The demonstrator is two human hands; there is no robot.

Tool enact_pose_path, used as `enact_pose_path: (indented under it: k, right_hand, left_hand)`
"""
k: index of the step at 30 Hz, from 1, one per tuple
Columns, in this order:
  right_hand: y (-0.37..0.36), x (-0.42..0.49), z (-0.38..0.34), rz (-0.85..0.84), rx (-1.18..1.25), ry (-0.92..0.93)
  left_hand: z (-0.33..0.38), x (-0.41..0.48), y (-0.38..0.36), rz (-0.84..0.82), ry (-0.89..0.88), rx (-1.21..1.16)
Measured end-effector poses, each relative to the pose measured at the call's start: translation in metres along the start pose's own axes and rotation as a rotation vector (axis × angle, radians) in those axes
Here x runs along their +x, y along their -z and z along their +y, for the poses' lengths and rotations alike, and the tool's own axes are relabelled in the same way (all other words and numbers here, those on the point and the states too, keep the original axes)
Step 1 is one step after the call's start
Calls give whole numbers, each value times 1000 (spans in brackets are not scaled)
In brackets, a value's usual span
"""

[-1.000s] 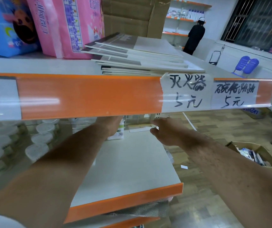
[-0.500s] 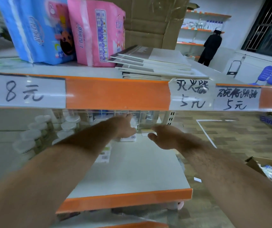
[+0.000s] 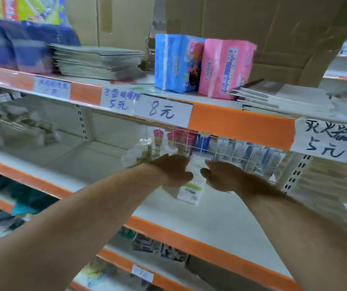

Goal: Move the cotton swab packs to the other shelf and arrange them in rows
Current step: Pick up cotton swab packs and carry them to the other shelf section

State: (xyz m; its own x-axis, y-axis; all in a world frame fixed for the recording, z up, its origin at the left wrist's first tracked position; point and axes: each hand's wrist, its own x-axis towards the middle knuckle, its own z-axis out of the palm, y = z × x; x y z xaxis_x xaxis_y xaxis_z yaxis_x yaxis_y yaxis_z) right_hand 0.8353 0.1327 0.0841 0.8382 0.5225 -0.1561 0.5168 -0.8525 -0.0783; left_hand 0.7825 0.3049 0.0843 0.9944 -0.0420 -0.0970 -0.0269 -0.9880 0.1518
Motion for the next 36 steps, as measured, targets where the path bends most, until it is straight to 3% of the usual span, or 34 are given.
enact_pose_path:
  k: [8, 21, 36]
  right_hand:
    - [3, 31, -162, 11, 11, 242]
    - [-29, 70, -507, -19, -135, 583]
    - [-32, 207, -728, -47, -76, 838]
  left_hand:
    - [-125, -86, 12, 84, 136, 97]
    - [-406, -304, 23, 23, 462, 33]
    - [-627, -361, 52, 35, 730, -2]
